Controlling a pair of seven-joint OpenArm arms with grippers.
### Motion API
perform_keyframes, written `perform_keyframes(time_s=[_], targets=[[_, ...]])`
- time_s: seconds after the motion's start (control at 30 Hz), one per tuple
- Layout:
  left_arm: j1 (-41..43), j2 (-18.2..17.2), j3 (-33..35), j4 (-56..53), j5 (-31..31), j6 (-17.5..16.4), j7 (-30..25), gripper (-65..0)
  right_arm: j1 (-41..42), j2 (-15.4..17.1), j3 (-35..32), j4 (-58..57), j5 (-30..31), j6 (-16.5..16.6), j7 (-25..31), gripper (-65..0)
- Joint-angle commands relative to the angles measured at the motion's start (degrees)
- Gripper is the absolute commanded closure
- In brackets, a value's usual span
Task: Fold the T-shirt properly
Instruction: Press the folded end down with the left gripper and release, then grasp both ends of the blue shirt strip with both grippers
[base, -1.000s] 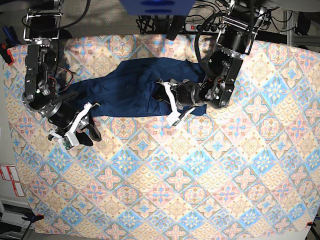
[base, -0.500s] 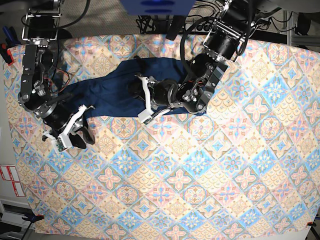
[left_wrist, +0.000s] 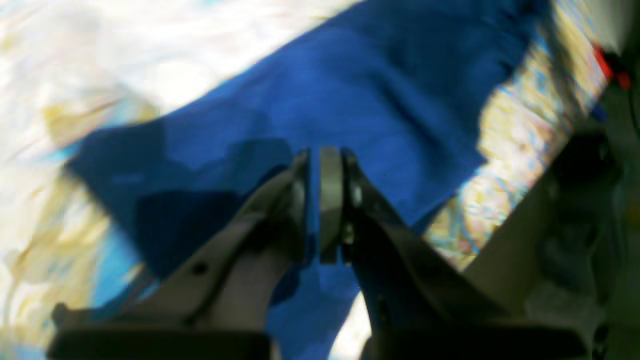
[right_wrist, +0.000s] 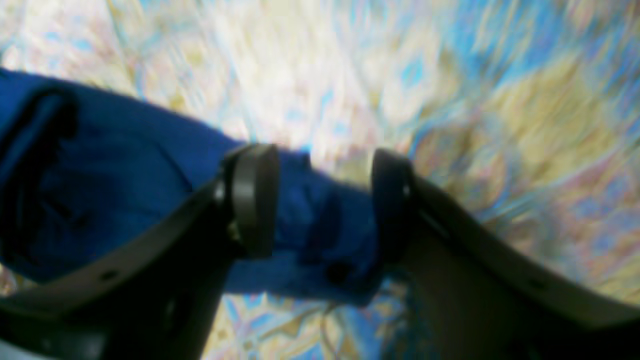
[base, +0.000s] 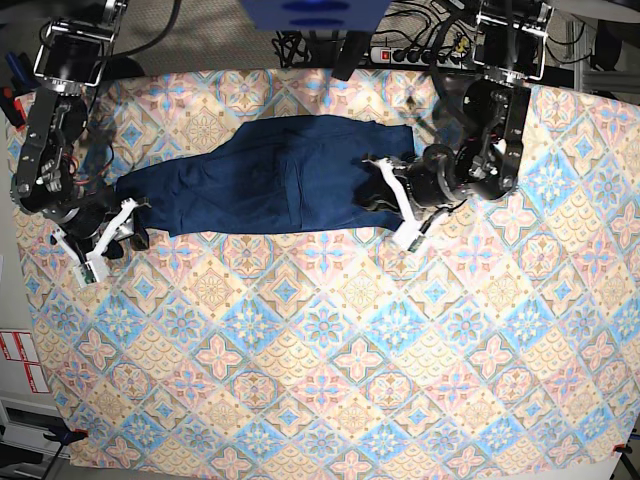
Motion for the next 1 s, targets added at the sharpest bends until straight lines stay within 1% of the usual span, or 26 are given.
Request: perform_keyframes(time_s=[0.0, 0.03, 0.1, 0.23, 0.47, 0.53, 0.6, 0.7, 0.87, 0.97], targets=[[0.06, 0.10, -0.99, 1.10, -0.97, -0.39, -0.75, -2.3, 0.92, 0.78, 0.58, -1.75, 0.70, 0.23, 1.00, -29.8], [0.59, 0.10, -1.60, 1.10, -0.97, -0.39, -0.75, -2.3, 1.27, 0.87, 0.58, -3.95, 0.70, 0.67, 1.00, -29.8], [1.64, 0.10, -2.92, 1.10, -0.97, -0.56, -0.75, -2.3, 3.47, 0.87, 0.66, -8.87, 0.70, 4.19, 1.09, -29.8], [2.52, 0.10, -4.06, 1.10, -0.97, -0.65, -0.75, -2.3, 4.79, 2.36, 0.66, -15.20, 0.70, 4.23, 1.18, -30.0], [2.52, 0.10, -4.06, 1.10, -0.97, -0.74, -0.75, -2.3, 6.46, 2.45, 0.66, -16.78, 0.44, 4.23, 1.18, -30.0], [2.52, 0.10, -4.06, 1.10, -0.97, -0.74, -0.75, -2.3, 7.25, 2.45, 0.66, -17.66, -0.79, 4.23, 1.18, -30.0], [2.52, 0.10, -4.06, 1.10, -0.97, -0.74, -0.75, -2.3, 8.48, 2.45, 0.75, -19.95, -3.60, 4.23, 1.44, -30.0], [2.52, 0.10, -3.98, 1.10, -0.97, -0.74, -0.75, -2.3, 9.18, 2.45, 1.54, -23.03, -6.94, 4.23, 4.61, -30.0], [2.52, 0.10, -3.98, 1.10, -0.97, -0.74, -0.75, -2.3, 9.18, 2.54, 1.81, -26.72, -7.47, 4.23, 5.84, -30.1], [2.52, 0.10, -3.98, 1.10, -0.97, -0.74, -0.75, -2.3, 9.18, 3.59, 1.45, -27.16, -7.47, 4.23, 5.93, -30.3]])
